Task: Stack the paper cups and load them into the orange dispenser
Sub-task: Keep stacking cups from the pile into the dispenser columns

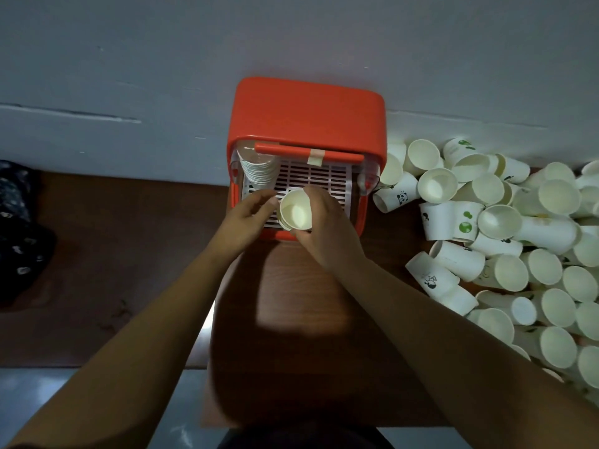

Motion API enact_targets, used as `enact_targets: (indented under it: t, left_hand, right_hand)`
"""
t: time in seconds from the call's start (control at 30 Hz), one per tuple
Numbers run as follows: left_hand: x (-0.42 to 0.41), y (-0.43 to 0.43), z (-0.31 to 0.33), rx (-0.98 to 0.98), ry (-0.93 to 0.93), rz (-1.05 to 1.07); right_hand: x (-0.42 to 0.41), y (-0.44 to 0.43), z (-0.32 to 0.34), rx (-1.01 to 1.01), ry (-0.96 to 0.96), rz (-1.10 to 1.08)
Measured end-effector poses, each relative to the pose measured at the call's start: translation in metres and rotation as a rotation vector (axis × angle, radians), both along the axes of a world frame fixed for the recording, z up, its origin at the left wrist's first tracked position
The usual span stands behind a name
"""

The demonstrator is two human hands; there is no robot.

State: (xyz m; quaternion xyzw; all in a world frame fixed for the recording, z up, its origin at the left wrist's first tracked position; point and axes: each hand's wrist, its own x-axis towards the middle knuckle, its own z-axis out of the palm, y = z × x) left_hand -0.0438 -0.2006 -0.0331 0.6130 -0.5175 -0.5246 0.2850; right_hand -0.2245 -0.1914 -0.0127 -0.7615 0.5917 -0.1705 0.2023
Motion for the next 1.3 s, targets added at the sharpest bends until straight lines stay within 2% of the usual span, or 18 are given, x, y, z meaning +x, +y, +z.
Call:
enact_targets:
  t: [0.1,0.23,0.37,0.53,0.73,0.87,1.0,1.2,1.3]
  left_hand:
    - [0.003,-0.001,-0.007,-0.002,0.011,-0.109]
    - [0.007,-0.003,-0.013,-0.056,-0.083,-0.152]
    - [0.008,-0.001,-0.014,-0.123,-0.156,-0.144]
    - [0.013,0.005,-0.014,-0.178,-0.232,-0.167]
    - [-0.003,0.037,0.005,-0.278,-0.255,-0.076]
    - [-0.046,0.057,0.015,-0.289,-0.158,-0.312]
    - [-0.114,0.059,0.017,-0.332,-0.168,-0.503]
    - [-0.223,0.04,-0.003,-0.379,-0.271,-0.742]
    - [-0.262,0.036,-0.014,-0.418,-0.336,-0.872]
  right_hand:
    - [0.003,-0.005,-0.005,0.143,-0.061,-0.006]
    - [0.003,-0.009,-0.013,0.277,-0.079,-0.069]
    - [0.012,-0.01,-0.019,0.289,-0.115,-0.163]
    - [0.014,-0.001,-0.014,0.315,-0.194,-0.173]
    - [-0.06,0.051,0.018,0.283,-0.148,-0.278]
    - [-0.144,0.1,0.025,0.213,0.008,-0.421]
    - [-0.217,0.133,0.029,0.26,0.155,-0.581]
    - [-0.262,0.139,0.018,0.311,0.228,-0.533]
    - [-0.276,0.133,0.014,0.193,0.154,-0.58]
